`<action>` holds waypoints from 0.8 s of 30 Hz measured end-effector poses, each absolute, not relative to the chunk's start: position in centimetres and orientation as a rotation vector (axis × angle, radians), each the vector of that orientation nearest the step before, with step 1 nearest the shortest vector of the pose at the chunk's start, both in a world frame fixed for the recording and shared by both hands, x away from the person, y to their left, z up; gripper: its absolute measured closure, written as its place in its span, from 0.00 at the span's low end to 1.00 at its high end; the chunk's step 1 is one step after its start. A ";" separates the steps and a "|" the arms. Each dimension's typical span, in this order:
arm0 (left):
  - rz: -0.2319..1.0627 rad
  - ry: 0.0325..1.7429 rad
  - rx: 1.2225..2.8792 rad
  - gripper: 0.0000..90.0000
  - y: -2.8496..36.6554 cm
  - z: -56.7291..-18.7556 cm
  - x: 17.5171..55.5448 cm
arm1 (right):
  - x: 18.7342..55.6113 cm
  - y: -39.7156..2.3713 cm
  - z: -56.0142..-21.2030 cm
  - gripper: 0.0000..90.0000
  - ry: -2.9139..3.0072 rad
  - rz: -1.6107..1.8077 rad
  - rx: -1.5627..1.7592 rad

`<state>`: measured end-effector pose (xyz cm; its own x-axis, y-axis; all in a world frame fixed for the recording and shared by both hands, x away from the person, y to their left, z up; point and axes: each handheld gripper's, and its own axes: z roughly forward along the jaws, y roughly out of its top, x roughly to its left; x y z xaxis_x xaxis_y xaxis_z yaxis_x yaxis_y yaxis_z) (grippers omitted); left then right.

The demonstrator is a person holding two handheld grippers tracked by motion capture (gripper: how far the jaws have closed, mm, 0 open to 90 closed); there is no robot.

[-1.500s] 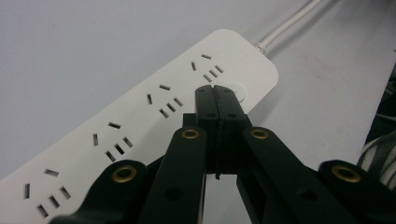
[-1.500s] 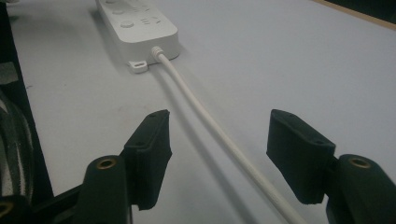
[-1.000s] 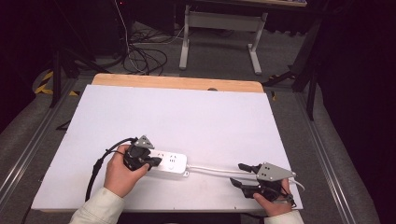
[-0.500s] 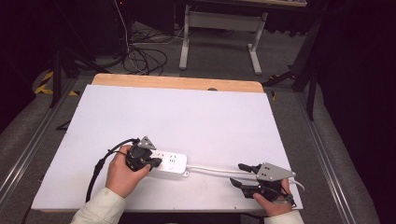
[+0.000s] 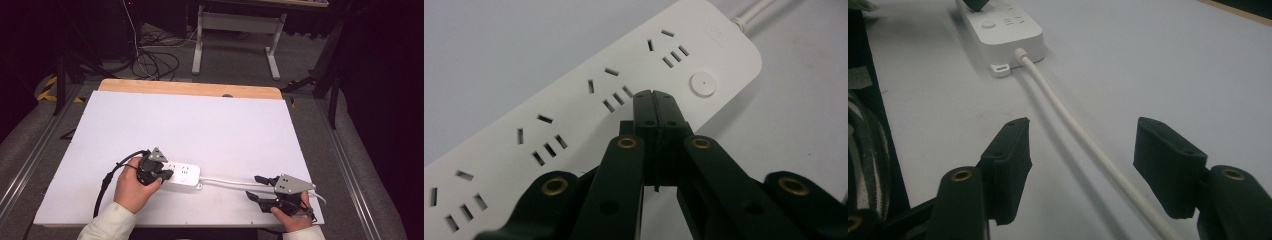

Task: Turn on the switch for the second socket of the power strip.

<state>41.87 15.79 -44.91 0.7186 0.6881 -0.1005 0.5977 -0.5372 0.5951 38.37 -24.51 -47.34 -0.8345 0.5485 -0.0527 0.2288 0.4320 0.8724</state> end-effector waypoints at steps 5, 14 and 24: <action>0.233 0.970 2.336 1.00 15.4 -44.8 41.7 | 38.3 -24.5 -47.4 0.44 2.363 1.367 0.664; 0.271 0.977 2.367 1.00 14.9 -44.7 41.5 | 38.3 -24.5 -47.4 0.44 2.366 1.365 0.662; 0.246 0.976 2.383 1.00 14.9 -44.8 41.8 | 38.3 -24.4 -47.4 0.44 2.368 1.367 0.661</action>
<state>41.76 14.89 -44.76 0.7197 0.6933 -0.0366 0.5931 -0.5866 0.5514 38.30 -24.40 -47.38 -0.8390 0.5418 -0.0497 0.2280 0.4330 0.8721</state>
